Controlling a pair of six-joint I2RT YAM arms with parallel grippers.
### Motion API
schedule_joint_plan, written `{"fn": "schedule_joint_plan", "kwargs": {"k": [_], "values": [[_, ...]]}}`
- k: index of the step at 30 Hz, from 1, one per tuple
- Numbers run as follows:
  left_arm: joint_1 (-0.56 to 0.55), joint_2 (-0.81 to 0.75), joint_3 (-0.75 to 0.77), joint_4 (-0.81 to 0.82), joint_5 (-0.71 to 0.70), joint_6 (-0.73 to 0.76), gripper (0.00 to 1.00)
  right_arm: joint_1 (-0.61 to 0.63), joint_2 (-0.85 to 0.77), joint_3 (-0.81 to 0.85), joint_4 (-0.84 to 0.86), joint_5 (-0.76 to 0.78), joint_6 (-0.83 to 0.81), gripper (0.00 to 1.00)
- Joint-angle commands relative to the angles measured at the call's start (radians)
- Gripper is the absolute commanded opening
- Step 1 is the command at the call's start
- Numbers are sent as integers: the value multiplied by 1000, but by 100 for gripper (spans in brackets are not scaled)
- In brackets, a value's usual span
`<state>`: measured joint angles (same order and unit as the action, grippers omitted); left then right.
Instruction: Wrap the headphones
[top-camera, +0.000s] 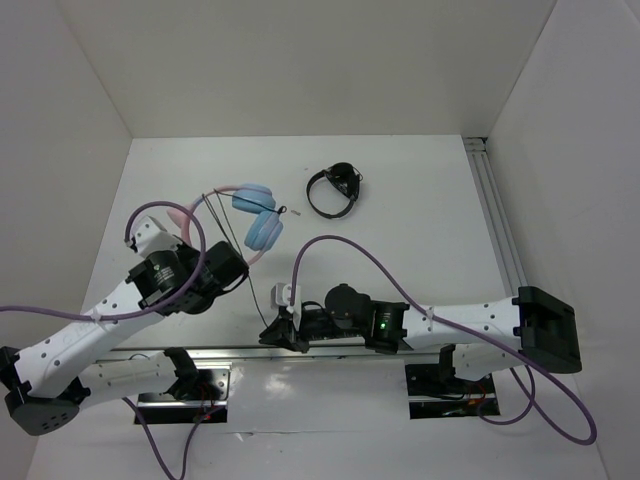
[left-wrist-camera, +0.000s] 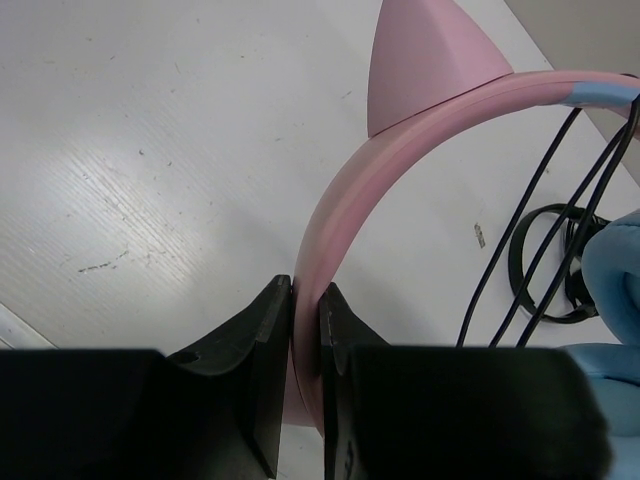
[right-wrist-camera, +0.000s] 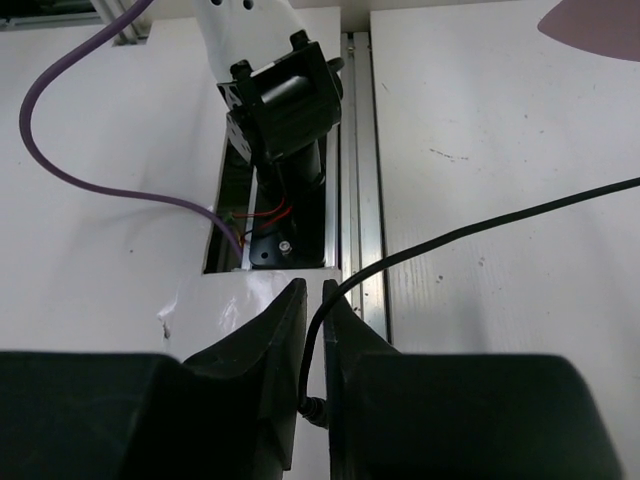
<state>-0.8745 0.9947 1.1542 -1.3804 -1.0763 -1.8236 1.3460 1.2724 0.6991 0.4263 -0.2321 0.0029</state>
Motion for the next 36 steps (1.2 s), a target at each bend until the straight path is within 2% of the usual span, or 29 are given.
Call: {"fn": "schedule_joint_plan", "kwargs": {"k": [1, 9, 36], "values": [[5, -31, 39, 72, -70, 10, 0, 12, 5, -1, 77, -26, 0, 20], [5, -42, 30, 106, -70, 40, 0, 12, 15, -1, 86, -55, 9, 25], [14, -51, 30, 124, -70, 58, 0, 12, 15, -19, 117, -65, 19, 29]]}}
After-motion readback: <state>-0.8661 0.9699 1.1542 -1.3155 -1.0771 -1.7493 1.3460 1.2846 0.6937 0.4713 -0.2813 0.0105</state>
